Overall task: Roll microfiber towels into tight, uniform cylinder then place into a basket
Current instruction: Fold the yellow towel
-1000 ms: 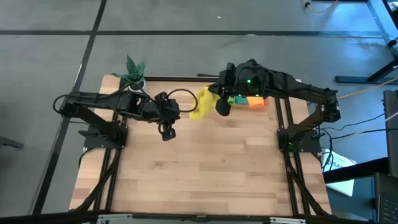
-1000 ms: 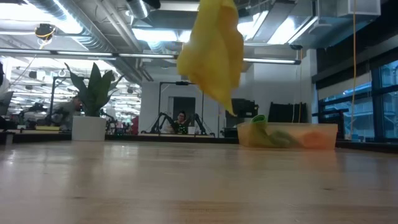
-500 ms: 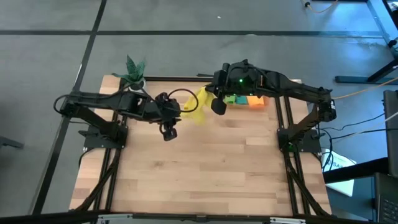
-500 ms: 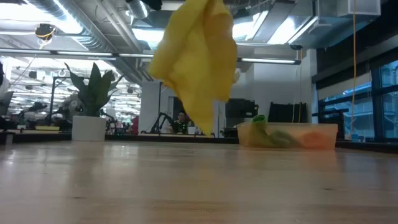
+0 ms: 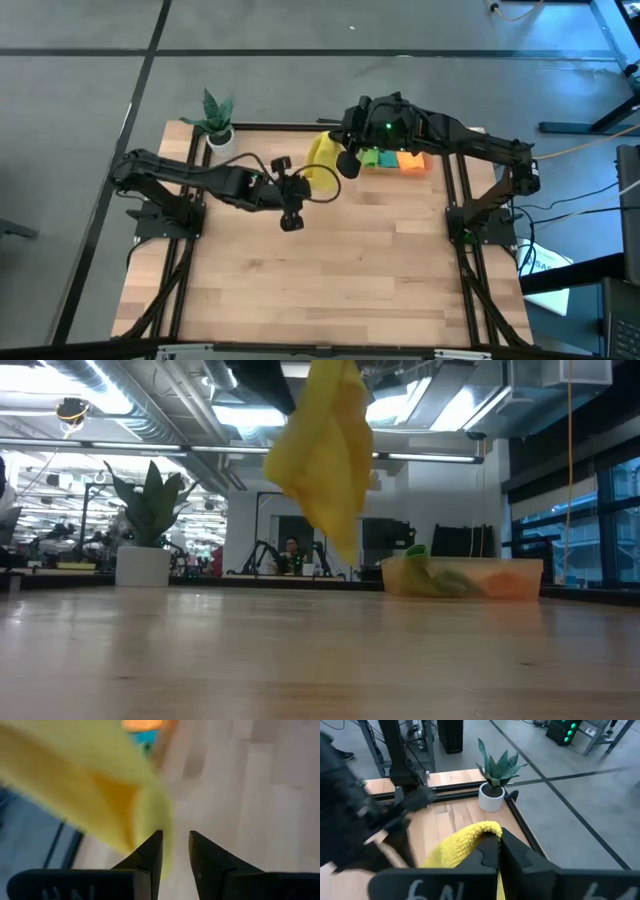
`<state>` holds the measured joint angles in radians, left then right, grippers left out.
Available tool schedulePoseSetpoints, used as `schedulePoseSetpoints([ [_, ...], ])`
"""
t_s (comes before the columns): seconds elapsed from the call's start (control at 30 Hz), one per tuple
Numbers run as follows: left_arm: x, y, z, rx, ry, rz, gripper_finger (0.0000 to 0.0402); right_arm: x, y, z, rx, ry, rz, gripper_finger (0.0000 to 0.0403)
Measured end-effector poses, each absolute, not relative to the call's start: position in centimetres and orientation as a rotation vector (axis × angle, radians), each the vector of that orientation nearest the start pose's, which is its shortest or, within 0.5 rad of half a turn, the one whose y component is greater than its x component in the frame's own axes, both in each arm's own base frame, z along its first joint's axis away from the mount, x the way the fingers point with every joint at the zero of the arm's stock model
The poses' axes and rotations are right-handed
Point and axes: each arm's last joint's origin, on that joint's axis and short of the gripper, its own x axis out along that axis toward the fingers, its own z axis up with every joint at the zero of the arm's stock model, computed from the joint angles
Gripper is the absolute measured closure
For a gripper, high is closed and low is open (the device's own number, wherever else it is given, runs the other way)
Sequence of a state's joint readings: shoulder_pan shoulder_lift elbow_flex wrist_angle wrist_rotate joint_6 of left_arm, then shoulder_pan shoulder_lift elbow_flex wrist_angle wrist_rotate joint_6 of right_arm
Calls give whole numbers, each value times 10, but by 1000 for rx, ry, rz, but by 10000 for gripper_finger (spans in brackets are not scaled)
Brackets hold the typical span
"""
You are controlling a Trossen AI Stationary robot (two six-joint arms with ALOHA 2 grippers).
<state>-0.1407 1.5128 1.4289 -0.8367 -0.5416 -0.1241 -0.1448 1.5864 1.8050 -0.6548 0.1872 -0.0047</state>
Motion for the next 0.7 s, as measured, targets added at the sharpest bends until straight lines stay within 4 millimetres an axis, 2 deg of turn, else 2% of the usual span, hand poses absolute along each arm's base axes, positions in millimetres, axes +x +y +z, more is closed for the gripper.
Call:
schedulePoseSetpoints([
  [0.13,308,-35,320,142,877,384,318,332,-59,438,-10,440,-340,400],
  [0.3,296,-43,300,37,884,482,318,330,-63,439,-3,447,-335,400],
  [0.43,276,-44,301,-83,834,535,318,324,-63,443,-3,438,-335,400],
  [0.57,247,-41,307,-220,715,591,318,316,-62,450,-3,421,-335,400],
  [0.7,231,-36,297,-406,575,582,318,310,-60,455,-1,402,-328,400],
])
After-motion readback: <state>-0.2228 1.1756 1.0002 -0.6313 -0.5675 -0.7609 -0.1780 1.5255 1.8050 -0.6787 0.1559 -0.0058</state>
